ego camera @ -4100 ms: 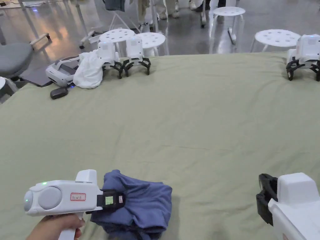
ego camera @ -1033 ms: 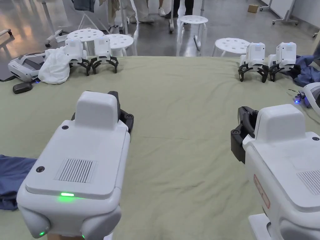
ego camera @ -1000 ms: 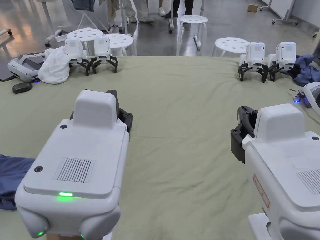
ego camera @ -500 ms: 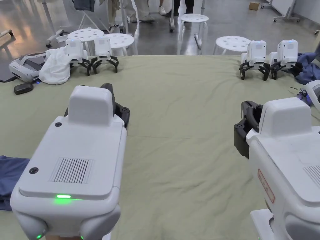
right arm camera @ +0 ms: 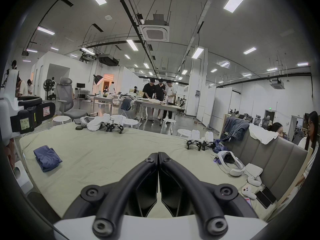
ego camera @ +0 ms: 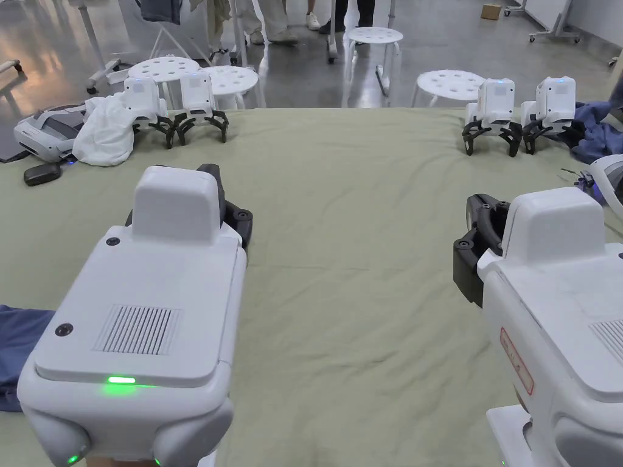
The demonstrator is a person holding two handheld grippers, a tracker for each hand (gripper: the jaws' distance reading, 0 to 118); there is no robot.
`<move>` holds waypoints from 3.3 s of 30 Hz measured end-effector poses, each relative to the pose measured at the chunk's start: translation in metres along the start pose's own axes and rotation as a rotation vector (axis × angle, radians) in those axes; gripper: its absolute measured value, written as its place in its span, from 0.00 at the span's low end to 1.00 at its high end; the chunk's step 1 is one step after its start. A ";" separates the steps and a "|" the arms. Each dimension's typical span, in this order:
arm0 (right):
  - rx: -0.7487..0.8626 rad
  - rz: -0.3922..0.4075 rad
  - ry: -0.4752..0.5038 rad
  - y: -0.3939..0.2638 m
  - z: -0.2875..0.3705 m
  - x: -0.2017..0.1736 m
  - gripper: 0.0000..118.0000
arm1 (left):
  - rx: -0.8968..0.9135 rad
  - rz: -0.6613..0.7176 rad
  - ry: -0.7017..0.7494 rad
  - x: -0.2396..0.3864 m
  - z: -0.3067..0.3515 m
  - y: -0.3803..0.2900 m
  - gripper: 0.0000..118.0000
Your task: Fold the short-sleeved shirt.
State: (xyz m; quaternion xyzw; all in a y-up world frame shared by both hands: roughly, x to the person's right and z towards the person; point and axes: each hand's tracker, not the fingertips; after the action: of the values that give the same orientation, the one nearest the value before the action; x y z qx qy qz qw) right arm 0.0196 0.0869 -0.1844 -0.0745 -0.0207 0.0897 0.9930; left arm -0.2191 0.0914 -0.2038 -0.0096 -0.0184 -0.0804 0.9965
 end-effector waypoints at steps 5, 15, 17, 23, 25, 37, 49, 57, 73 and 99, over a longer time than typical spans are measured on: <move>-0.001 0.001 0.000 -0.001 0.001 0.000 0.03 | 0.005 0.002 -0.001 -0.001 0.001 0.001 0.00; -0.002 0.000 0.010 -0.002 0.001 -0.003 0.03 | 0.003 -0.004 -0.001 -0.001 0.001 0.002 0.00; 0.000 -0.011 0.014 -0.001 0.002 -0.001 0.03 | 0.000 -0.006 -0.003 0.000 0.001 0.001 0.00; -0.003 0.001 0.008 -0.002 -0.001 0.000 0.03 | -0.013 0.004 -0.007 -0.002 -0.001 0.001 0.00; -0.002 0.002 0.002 -0.002 -0.001 0.001 0.03 | -0.022 0.003 -0.008 -0.002 -0.001 0.001 0.00; -0.005 0.006 0.006 -0.002 -0.002 0.000 0.03 | -0.029 -0.003 -0.010 -0.003 -0.002 -0.002 0.00; -0.005 0.006 0.011 -0.001 -0.003 -0.003 0.03 | -0.030 0.005 -0.007 -0.005 -0.002 -0.002 0.00; 0.000 0.000 -0.002 -0.002 -0.004 -0.003 0.07 | -0.029 0.016 0.004 -0.006 -0.002 -0.003 0.03; -0.067 -0.100 -0.009 0.008 -0.012 -0.007 1.00 | -0.051 -0.011 0.033 -0.008 -0.003 -0.010 1.00; -0.086 -0.115 -0.064 0.026 -0.009 -0.012 1.00 | -0.027 -0.005 0.042 -0.009 -0.001 -0.001 1.00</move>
State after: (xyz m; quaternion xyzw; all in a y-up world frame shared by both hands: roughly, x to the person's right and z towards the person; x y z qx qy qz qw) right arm 0.0036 0.1084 -0.1975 -0.1130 -0.0603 0.0339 0.9912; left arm -0.2282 0.0919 -0.2054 -0.0213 0.0037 -0.0834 0.9963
